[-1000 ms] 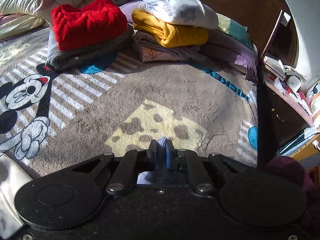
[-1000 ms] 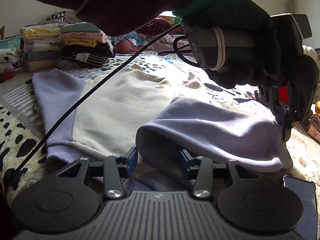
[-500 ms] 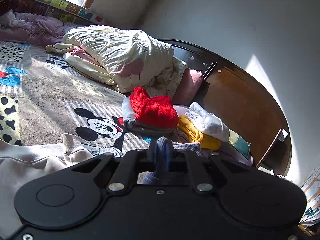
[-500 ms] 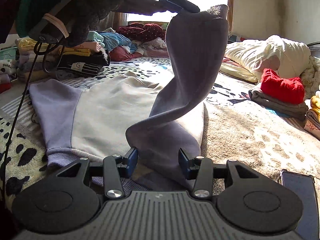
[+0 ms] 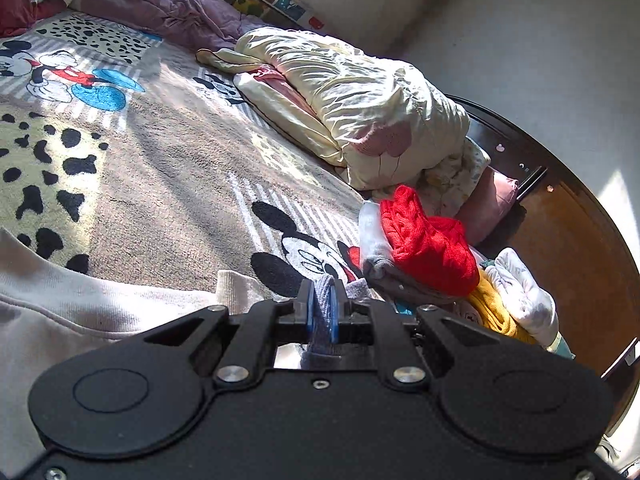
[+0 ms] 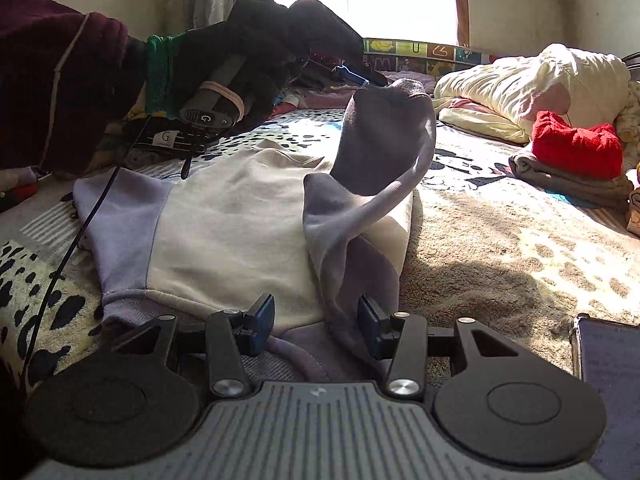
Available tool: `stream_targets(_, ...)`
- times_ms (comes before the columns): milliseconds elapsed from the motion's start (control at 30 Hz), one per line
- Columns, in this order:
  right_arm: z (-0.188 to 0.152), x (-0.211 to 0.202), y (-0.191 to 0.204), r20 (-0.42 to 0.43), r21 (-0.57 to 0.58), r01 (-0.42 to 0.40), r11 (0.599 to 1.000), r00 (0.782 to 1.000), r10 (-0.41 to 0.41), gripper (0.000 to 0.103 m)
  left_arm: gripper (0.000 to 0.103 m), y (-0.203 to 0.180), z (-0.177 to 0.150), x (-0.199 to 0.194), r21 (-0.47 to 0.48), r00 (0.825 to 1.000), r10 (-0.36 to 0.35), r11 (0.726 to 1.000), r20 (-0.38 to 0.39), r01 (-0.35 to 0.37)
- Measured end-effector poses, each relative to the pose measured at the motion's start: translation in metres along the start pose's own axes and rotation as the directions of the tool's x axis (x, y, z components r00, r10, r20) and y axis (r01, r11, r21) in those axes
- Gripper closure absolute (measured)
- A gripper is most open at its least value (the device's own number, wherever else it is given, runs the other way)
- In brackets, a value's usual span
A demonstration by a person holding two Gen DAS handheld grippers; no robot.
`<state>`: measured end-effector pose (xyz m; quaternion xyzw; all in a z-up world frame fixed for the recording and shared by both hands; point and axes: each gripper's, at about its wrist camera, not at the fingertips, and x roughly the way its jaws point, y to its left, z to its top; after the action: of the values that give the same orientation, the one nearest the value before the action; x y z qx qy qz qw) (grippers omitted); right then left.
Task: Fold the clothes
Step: 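Lay the lifted sleeve across the sweatshirt body with the left gripper and release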
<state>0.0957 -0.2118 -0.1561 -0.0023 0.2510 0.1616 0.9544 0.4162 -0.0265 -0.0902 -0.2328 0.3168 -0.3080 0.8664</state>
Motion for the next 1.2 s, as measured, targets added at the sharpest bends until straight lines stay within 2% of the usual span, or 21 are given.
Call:
stream_targets(133, 0.000, 0.001, -0.003, -0.007, 0.016, -0.007, 1.000, 1.000, 0.007, 0.056, 0.097, 0.020, -0.003, 0.001, -0.027, 1.000, 0.019, 0.999, 0.001, -0.019)
stream_targets(400, 0.001, 0.003, -0.004, -0.016, 0.025, -0.017, 1.000, 1.000, 0.018, 0.055, 0.097, 0.035, 0.004, 0.000, -0.035, 0.997, 0.076, 0.997, 0.003, -0.076)
stream_targets(567, 0.002, 0.004, -0.009, -0.030, 0.027, -0.042, 0.999, 0.999, 0.043, 0.053, 0.097, 0.033, -0.003, 0.019, 0.041, 0.994, 0.096, 0.995, -0.049, -0.094)
stream_targets(733, 0.001, 0.004, -0.007, -0.036, 0.008, -0.034, 0.999, 0.999, 0.034, 0.053, 0.097, 0.033, -0.006, 0.033, 0.064, 0.991, 0.121, 0.991, -0.063, -0.117)
stream_targets(800, 0.001, 0.004, -0.006, -0.039, 0.001, -0.032, 1.000, 0.999, 0.032, 0.053, 0.097, 0.031, -0.007, 0.035, 0.086, 0.992, 0.107, 0.991, -0.074, -0.101)
stream_targets(900, 0.001, 0.002, -0.006, -0.043, -0.001, -0.034, 0.999, 0.999, 0.033, 0.053, 0.097, 0.028, -0.004, 0.036, 0.094, 0.987, 0.144, 0.986, -0.068, -0.137)
stream_targets(933, 0.001, 0.002, -0.006, -0.043, 0.001, -0.035, 0.999, 0.998, 0.035, 0.053, 0.094, 0.027, -0.004, 0.037, 0.108, 0.980, 0.184, 0.979, -0.079, -0.176)
stream_targets(1000, 0.002, -0.001, -0.007, -0.038, 0.003, -0.028, 1.000, 0.999, 0.028, 0.053, 0.075, 0.026, -0.003, 0.034, 0.113, 0.969, 0.233, 0.968, -0.087, -0.222)
stream_targets(1133, 0.005, -0.011, -0.010, -0.012, 0.005, 0.018, 1.000, 1.000, -0.018, 0.054, 0.075, 0.015, -0.008, -0.006, 0.116, 0.973, 0.231, 0.966, 0.002, -0.230)
stream_targets(1200, 0.007, -0.017, -0.012, 0.001, 0.006, 0.041, 0.999, 0.999, -0.041, 0.056, 0.075, 0.003, -0.017, -0.022, 0.162, 0.976, 0.216, 0.964, -0.005, -0.212)
